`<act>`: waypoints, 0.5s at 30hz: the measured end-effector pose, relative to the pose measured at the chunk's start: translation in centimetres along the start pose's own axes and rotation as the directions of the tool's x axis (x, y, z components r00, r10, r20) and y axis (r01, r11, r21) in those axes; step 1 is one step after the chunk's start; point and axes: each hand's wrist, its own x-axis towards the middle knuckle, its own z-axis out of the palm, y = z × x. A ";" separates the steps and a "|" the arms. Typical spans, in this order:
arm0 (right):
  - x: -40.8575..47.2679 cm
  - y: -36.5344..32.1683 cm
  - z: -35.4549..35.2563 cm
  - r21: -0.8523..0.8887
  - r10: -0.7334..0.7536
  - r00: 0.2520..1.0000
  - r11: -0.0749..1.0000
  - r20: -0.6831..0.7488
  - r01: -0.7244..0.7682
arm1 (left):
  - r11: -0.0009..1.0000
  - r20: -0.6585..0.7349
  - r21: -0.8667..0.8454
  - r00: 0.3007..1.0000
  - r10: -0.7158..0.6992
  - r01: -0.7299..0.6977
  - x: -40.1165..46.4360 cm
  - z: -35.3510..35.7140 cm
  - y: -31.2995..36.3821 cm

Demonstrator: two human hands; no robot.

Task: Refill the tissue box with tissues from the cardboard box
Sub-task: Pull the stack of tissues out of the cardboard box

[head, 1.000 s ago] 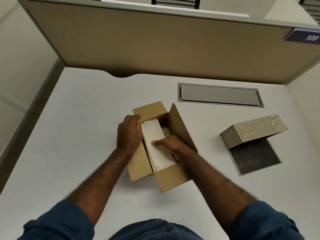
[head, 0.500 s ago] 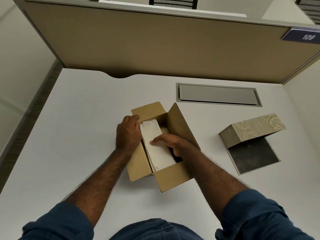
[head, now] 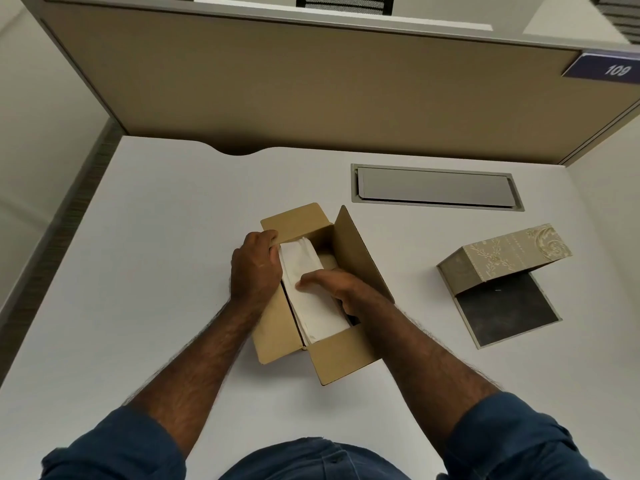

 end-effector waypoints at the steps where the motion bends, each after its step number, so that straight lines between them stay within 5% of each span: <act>1: 0.0 0.1 -0.1 -0.005 -0.003 1.000 1.000 0.006 0.003 | 1.000 0.000 0.001 1.000 0.000 0.000 0.0 0.0 0.0; 15: 0.1 0.3 -1.0 0.063 0.003 0.997 0.998 0.073 -0.007 | 1.000 0.002 -0.017 1.000 -0.009 0.009 0.0 -0.1 0.1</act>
